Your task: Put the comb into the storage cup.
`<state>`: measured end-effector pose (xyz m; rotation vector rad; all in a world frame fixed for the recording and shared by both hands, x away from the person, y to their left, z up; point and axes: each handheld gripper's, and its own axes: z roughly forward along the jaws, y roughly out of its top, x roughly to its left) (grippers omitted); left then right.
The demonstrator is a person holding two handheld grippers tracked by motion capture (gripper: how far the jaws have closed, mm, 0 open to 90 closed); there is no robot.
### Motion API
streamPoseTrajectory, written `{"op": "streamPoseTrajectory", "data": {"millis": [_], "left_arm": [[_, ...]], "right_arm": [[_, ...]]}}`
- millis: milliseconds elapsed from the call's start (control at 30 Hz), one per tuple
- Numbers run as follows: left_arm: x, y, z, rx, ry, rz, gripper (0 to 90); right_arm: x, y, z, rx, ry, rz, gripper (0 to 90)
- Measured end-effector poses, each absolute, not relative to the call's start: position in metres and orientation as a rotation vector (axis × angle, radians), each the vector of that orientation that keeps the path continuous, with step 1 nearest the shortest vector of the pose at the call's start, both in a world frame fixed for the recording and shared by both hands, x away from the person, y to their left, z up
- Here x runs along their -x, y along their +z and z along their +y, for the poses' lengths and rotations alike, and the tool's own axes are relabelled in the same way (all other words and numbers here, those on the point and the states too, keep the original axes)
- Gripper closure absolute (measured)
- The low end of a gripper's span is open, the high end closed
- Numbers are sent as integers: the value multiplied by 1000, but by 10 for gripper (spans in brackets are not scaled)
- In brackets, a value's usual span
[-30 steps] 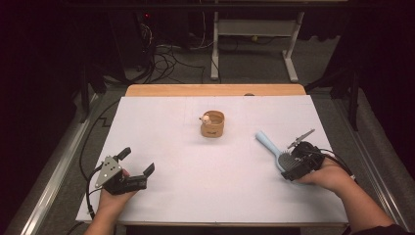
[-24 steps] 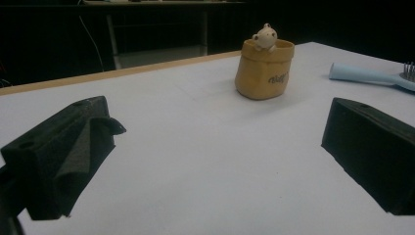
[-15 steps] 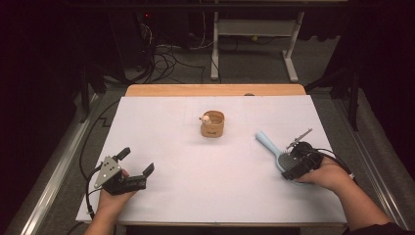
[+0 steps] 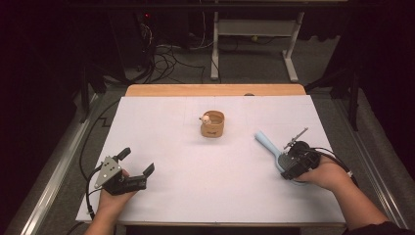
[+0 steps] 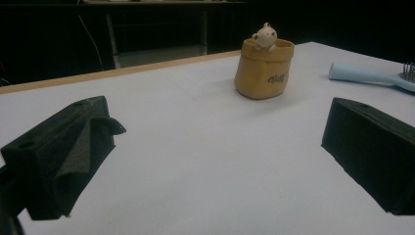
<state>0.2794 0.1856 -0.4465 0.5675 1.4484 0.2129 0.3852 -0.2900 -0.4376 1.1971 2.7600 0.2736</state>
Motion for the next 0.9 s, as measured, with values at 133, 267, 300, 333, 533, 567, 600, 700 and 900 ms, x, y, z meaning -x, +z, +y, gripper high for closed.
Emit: {"op": "streamPoseTrajectory", "data": {"millis": [133,267,300,333,533,567,600,700,900], "left_arm": [[-279,-447,186,-569,214,1448,2],[-279,-447,186,-570,214,1448,2],[-279,-447,186,-570,214,1448,2],[-279,-447,185,-568,212,1450,2],[-279,-447,186,-570,214,1447,2],[-279,-447,186,-570,215,1447,2],[-279,-447,186,-570,215,1447,2],[-279,-447,186,-574,217,1446,2],[-279,-447,186,-572,216,1444,2]], "right_arm": [[-387,-437,-289,-1191,257,2772,175],[-389,-437,-288,-1203,236,2775,178],[-389,-437,-288,-1203,236,2775,178],[-389,-437,-287,-1203,232,2774,184],[-391,-436,-286,-1201,211,2789,196],[-391,-436,-286,-1207,208,2790,197],[-391,-436,-286,-1207,208,2790,197],[-391,-436,-285,-1206,202,2792,201],[-393,-435,-283,-1211,170,2795,201]]}}
